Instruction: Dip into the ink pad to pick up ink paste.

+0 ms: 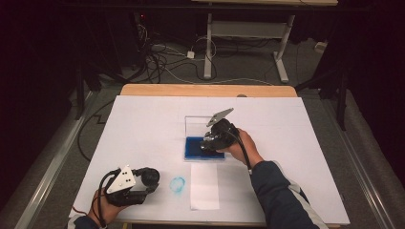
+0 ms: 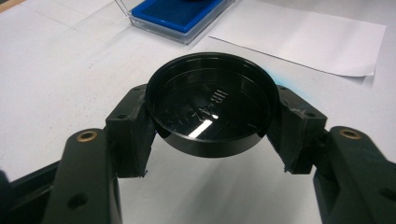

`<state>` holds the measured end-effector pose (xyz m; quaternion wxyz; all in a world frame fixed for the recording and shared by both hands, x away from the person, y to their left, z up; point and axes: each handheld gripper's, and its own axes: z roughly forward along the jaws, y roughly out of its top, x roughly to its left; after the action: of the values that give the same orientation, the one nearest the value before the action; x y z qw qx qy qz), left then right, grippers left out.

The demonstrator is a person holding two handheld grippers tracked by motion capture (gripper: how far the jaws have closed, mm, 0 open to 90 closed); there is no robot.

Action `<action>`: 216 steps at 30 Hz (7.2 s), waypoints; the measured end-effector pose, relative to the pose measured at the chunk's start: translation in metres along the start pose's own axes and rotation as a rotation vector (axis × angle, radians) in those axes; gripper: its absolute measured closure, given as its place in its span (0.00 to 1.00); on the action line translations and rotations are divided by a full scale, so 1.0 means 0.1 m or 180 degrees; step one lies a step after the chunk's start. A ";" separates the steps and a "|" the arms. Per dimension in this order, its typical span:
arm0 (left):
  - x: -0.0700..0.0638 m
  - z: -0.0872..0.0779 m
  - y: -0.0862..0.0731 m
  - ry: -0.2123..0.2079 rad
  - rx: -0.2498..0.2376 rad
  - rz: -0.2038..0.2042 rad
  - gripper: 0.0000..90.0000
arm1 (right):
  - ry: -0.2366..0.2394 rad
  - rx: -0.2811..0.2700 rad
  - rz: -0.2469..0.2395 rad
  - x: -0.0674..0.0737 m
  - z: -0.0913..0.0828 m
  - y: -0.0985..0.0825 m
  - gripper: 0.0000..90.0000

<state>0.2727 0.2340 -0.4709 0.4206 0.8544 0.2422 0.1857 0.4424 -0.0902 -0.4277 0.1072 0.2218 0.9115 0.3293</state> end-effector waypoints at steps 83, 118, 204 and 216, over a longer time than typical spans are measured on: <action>0.01 0.01 0.00 -0.0005 -0.0010 -0.0007 0.40 | -0.0079 -0.0050 0.0009 -0.02 0.01 0.02 0.63; 0.01 0.00 0.01 -0.0023 0.0002 0.0012 0.40 | 0.0120 -0.0039 0.0153 -0.02 -0.06 -0.03 0.63; 0.01 0.11 0.09 -0.0051 0.0008 0.0042 0.40 | -0.0096 -0.0647 -0.0148 0.24 -0.90 -0.06 0.62; 0.00 0.11 0.08 -0.0071 0.0027 0.0064 0.40 | -0.0082 -0.0709 -0.0217 0.30 -0.96 -0.07 0.62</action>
<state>0.2807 0.2233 -0.4708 0.4178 0.8606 0.2297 0.1794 0.3814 -0.1334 -0.3607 0.1540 0.1817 0.8748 0.4219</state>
